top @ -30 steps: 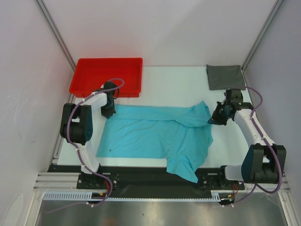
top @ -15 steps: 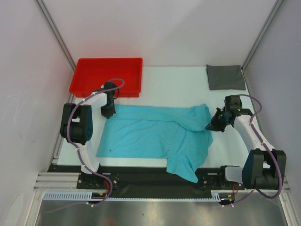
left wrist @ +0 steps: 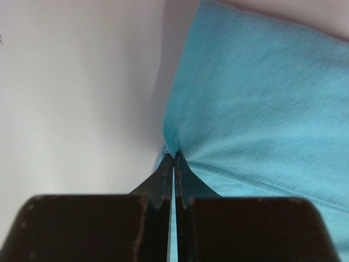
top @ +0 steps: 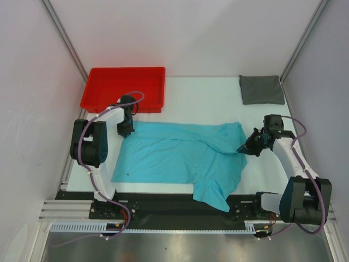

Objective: Fold and stack the t-shirts
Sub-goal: Fold the tshirt

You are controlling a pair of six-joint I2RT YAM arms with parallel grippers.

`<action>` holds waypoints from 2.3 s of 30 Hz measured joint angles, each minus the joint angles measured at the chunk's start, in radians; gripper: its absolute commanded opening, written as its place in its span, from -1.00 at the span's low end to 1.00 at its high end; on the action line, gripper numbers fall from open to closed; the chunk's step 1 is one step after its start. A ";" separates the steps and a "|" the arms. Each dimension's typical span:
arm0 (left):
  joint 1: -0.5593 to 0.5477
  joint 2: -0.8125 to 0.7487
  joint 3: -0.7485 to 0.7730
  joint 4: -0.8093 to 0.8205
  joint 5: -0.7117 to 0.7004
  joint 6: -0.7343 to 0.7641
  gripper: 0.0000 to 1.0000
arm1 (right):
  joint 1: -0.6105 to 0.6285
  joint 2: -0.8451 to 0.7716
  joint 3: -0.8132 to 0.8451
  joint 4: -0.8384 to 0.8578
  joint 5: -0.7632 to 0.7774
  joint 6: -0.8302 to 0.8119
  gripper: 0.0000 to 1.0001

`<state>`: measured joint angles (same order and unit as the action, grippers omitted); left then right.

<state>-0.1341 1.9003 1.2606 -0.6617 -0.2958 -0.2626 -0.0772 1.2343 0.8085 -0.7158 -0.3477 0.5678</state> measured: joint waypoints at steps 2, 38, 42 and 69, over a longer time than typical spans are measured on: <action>0.000 0.000 0.000 0.000 0.000 0.000 -0.99 | -0.004 -0.008 -0.001 0.003 -0.023 0.018 -1.00; 0.002 -0.180 0.156 -0.122 0.057 -0.097 -0.52 | -0.058 0.152 0.146 0.076 -0.025 -0.048 0.26; 0.002 -0.132 0.203 -0.071 0.169 -0.110 -0.72 | -0.063 0.358 0.252 0.199 -0.040 -0.040 0.10; 0.008 0.177 0.261 -0.010 0.311 -0.112 -0.85 | -0.067 0.686 0.398 0.370 -0.137 0.106 0.11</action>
<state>-0.1257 2.0777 1.5219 -0.6720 0.0147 -0.3744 -0.1440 1.9198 1.2064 -0.3462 -0.4847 0.6735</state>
